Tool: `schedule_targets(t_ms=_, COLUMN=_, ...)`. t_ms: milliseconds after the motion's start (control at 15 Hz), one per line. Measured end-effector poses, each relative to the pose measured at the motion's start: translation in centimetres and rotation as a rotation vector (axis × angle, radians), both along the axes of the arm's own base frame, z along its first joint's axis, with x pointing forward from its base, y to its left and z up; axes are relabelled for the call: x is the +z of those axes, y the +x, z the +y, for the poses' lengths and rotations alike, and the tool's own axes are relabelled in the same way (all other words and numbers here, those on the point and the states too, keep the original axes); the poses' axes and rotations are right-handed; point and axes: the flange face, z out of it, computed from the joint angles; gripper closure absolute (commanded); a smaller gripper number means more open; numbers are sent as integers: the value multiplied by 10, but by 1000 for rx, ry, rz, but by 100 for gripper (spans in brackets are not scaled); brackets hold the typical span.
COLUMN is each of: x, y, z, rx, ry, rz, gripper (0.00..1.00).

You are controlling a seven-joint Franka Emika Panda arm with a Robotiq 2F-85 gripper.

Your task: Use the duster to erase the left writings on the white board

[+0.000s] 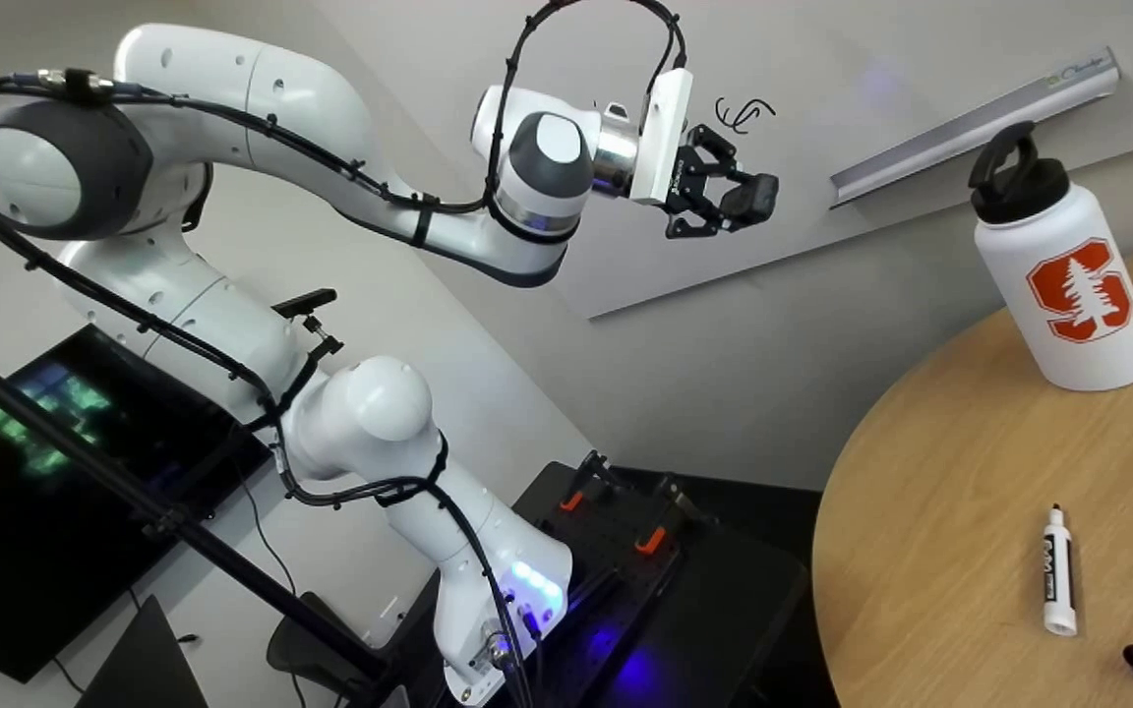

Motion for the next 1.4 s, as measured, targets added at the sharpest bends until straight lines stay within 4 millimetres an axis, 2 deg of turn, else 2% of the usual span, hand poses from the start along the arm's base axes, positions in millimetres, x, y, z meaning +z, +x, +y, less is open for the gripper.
schedule_targets(t_ms=133, x=-18, y=-5, z=-5, rx=-28, ry=-7, rz=46, gripper=72)
schedule_targets(t_ms=267, x=-47, y=-18, z=-10, rx=-62, ry=-9, rz=123, gripper=72)
schedule_targets(t_ms=533, x=-110, y=-69, z=0, rx=-148, ry=73, rz=263, gripper=72)
schedule_targets(t_ms=667, x=-124, y=-78, z=5, rx=-195, ry=120, rz=257, gripper=72)
schedule_targets(t_ms=867, x=-148, y=-92, z=-9, rx=-288, ry=192, rz=216, gripper=72)
schedule_targets(t_ms=933, x=-155, y=-98, z=-16, rx=-312, ry=204, rz=214, gripper=47)
schedule_targets(t_ms=1133, x=-163, y=-102, z=-24, rx=-346, ry=206, rz=229, gripper=47)
schedule_targets(t_ms=1200, x=-163, y=-101, z=-25, rx=-347, ry=206, rz=227, gripper=72)
schedule_targets(t_ms=1400, x=-164, y=-101, z=-24, rx=-345, ry=206, rz=230, gripper=72)
